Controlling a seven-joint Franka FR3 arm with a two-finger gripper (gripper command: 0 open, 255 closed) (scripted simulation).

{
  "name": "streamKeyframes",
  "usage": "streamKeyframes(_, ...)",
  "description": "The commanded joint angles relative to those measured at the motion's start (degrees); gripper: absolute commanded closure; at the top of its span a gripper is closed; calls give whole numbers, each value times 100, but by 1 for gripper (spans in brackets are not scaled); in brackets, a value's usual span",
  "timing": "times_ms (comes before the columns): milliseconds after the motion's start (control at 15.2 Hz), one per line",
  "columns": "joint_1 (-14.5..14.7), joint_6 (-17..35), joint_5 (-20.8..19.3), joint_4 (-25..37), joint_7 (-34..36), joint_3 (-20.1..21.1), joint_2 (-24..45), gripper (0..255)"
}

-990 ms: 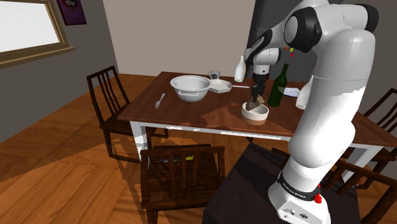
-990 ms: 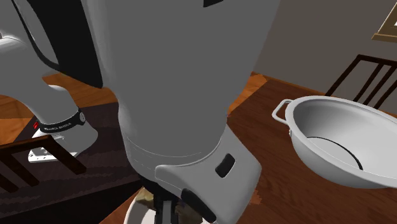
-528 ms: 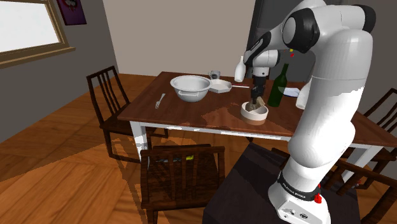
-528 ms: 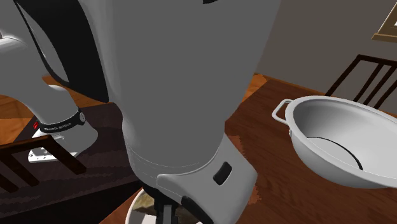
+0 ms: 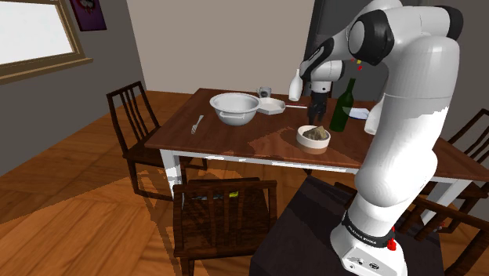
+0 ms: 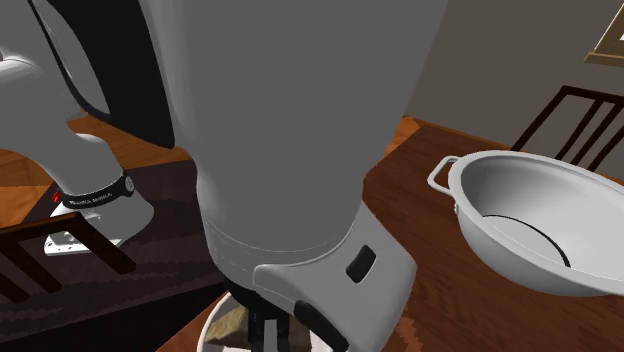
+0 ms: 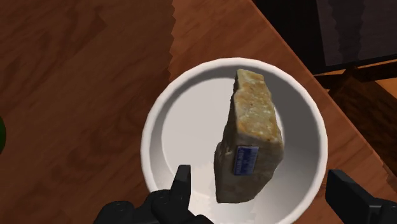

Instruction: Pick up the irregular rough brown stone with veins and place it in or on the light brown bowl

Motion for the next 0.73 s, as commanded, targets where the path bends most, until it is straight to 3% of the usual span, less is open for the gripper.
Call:
streamKeyframes(0,5,-286,-57,220,31,-21,-80,0)
streamKeyframes(132,12,-619,-107,494,67,-35,-151,0)
streamKeyframes(660,11,-619,-107,494,67,-35,-151,0)
